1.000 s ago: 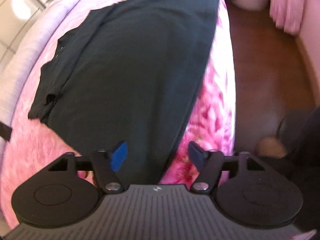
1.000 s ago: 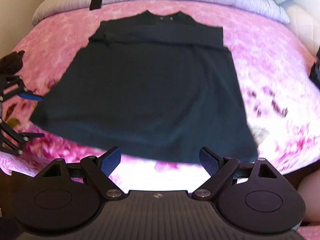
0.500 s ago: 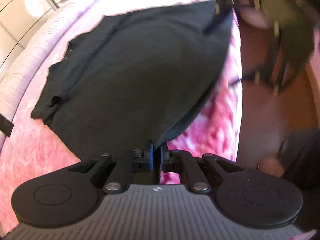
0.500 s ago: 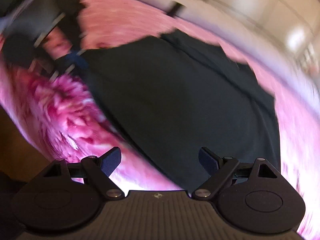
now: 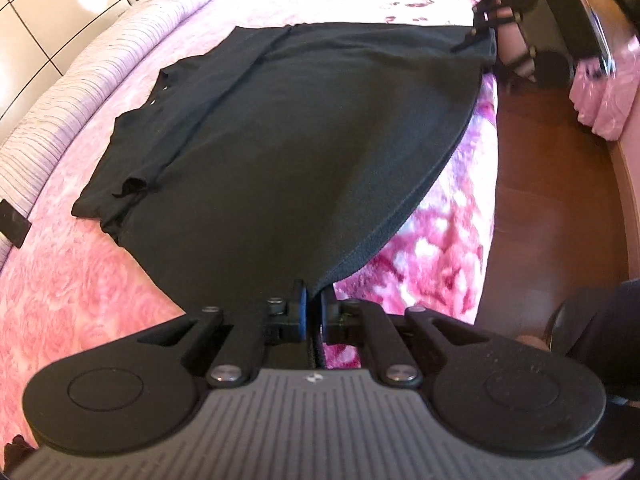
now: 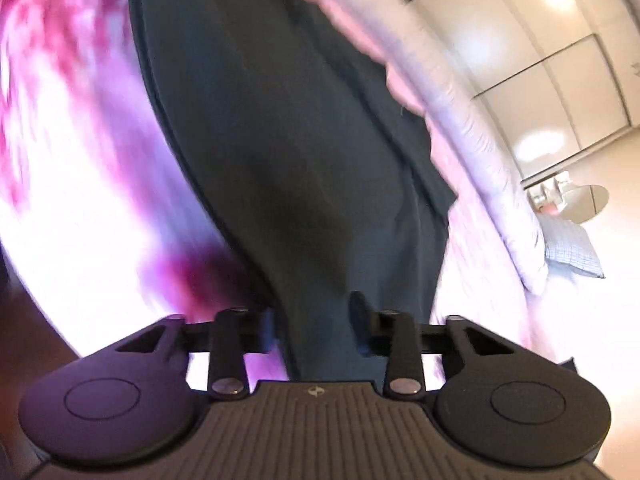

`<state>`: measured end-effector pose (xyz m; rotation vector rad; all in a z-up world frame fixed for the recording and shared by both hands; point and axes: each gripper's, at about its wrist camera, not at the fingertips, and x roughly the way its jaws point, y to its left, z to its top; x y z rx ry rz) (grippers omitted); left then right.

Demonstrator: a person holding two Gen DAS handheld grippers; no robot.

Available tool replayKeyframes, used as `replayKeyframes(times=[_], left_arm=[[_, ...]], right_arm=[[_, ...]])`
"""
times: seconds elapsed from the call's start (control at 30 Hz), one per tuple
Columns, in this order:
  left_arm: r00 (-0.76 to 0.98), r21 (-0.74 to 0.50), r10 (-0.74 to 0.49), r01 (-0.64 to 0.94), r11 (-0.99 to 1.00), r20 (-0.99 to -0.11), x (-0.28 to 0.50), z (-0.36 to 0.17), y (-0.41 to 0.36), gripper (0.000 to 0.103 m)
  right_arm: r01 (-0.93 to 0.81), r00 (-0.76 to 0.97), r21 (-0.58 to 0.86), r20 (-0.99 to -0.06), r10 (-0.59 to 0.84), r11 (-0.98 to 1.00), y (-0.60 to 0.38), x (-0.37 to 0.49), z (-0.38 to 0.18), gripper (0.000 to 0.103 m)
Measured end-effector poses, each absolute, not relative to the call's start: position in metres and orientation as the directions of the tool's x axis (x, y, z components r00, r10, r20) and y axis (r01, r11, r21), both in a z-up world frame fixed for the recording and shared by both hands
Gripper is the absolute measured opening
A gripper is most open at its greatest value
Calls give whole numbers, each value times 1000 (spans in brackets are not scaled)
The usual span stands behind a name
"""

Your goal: Fold clothes

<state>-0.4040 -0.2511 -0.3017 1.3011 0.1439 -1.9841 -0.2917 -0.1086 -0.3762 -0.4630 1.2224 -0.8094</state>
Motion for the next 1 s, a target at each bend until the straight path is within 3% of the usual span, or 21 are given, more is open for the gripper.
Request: replayKeyframes(times=[0.03, 0.07, 0.2, 0.57, 0.7, 0.83, 1.0], left_arm=[[-205, 296, -517, 625, -723, -831, -405, -301, -250, 5], [-203, 300, -514, 614, -730, -833, -406, -300, -249, 5], [-203, 311, -505, 583, -750, -839, -408, -280, -238, 3], [-206, 258, -495, 654, -711, -844, -380, -178, -229, 3], [-202, 262, -555, 719, -643, -807, -367, -147, -301, 4], [-206, 237, -590, 776, -585, -781, -350, -132, -414, 4], [-219, 163, -532, 798, -580, -818, -334, -163, -554, 4]], right_arm=[[273, 90, -715, -647, -757, 643, -113, -297, -374, 13], [276, 61, -712, -658, -751, 646, -119, -303, -370, 0], [326, 54, -674, -686, -725, 662, -119, -315, -335, 0], [231, 117, -659, -712, -692, 716, -105, -311, -222, 0], [190, 136, -656, -720, -681, 731, -114, -306, -182, 0], [132, 172, -668, -712, -681, 732, -211, -273, -152, 0], [93, 168, -633, -751, -639, 769, -355, -213, -162, 0]])
